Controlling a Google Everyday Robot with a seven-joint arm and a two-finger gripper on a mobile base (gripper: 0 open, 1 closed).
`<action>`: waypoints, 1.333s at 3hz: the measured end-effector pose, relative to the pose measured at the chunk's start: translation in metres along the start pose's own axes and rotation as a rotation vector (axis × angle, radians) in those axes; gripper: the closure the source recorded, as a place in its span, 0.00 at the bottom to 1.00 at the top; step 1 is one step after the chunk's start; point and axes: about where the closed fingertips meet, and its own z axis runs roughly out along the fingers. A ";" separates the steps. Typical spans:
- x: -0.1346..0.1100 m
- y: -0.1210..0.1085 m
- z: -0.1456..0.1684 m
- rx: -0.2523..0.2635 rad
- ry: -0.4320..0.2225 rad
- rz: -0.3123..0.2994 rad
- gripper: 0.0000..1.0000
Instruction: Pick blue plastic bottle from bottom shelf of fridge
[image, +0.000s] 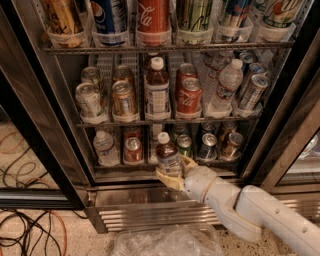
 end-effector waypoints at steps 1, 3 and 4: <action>-0.019 0.007 -0.017 -0.054 0.048 -0.031 1.00; -0.048 0.028 -0.030 -0.162 0.091 -0.077 1.00; -0.063 0.041 -0.032 -0.216 0.106 -0.104 1.00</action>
Offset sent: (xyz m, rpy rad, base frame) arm -0.0430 -0.0116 0.0491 -0.1217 0.0262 0.1684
